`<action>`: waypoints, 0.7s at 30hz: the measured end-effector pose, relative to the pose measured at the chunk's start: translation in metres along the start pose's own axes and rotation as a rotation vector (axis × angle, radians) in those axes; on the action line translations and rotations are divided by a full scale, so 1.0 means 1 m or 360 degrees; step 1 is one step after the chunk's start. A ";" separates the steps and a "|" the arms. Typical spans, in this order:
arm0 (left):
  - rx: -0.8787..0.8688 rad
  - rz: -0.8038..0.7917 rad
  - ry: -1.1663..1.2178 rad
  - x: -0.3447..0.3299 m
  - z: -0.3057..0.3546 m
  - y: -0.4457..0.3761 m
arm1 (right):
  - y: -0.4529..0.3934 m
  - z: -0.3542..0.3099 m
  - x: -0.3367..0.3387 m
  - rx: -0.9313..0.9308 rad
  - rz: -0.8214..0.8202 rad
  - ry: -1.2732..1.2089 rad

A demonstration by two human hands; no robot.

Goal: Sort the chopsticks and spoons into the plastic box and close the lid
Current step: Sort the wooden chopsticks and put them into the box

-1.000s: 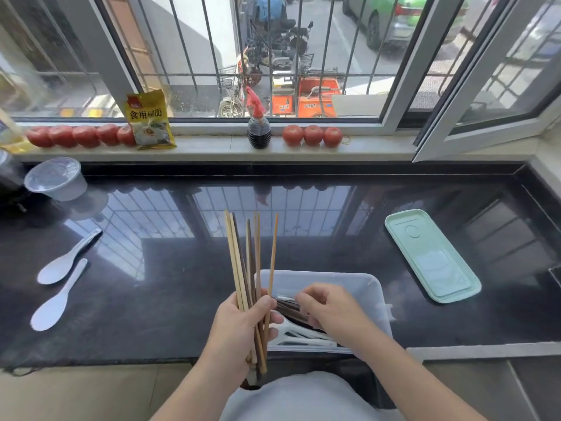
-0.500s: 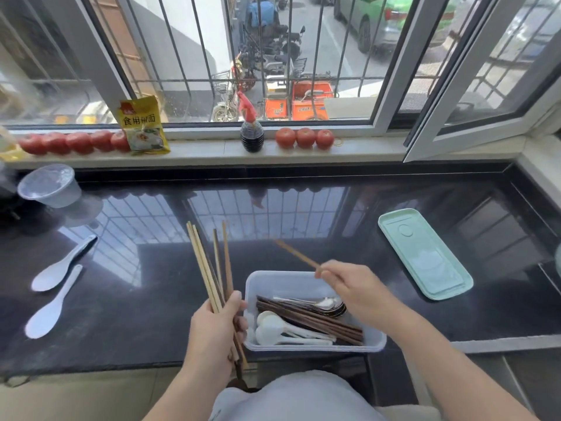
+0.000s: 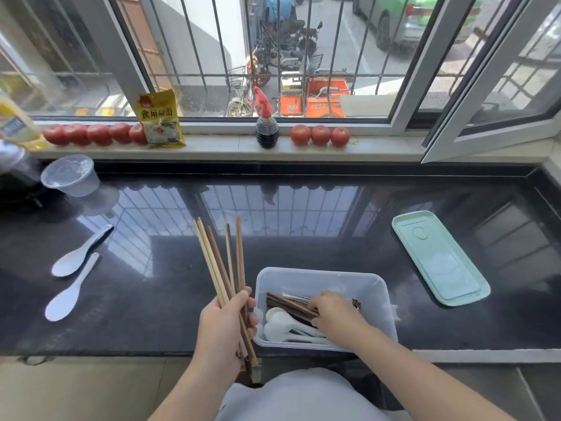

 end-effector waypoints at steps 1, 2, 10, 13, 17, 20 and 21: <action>0.0000 0.0006 -0.0005 0.001 0.000 0.000 | -0.001 0.003 -0.002 0.0004 -0.0014 0.0012; 0.0001 0.0011 -0.0011 0.002 0.000 -0.001 | -0.002 0.005 -0.003 0.0011 -0.0009 0.0027; 0.0062 -0.0105 0.0019 -0.008 0.000 0.003 | -0.004 0.009 0.017 -0.0083 0.0118 -0.0269; 0.0062 -0.0293 -0.0086 -0.022 0.001 0.011 | 0.019 -0.012 0.044 -0.0108 0.0225 -0.1145; -0.0001 -0.0564 -0.0288 -0.052 0.005 0.030 | 0.047 -0.064 0.066 0.0110 0.0124 -0.1854; -0.0034 -0.0618 -0.0400 -0.062 0.007 0.036 | 0.050 -0.065 0.064 0.0015 0.0192 -0.1952; -0.0022 -0.0610 -0.0420 -0.061 0.005 0.036 | 0.050 -0.062 0.065 -0.0026 0.0205 -0.2036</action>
Point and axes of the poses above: each hand's wrist, its own y-axis away from the middle knuckle, its own x-axis out of the back of the hand, z = x × y, the point moved 10 cm from there along -y, towards the middle knuckle, and after that the axes turned 2 degrees about z, right-handed, at the moved point
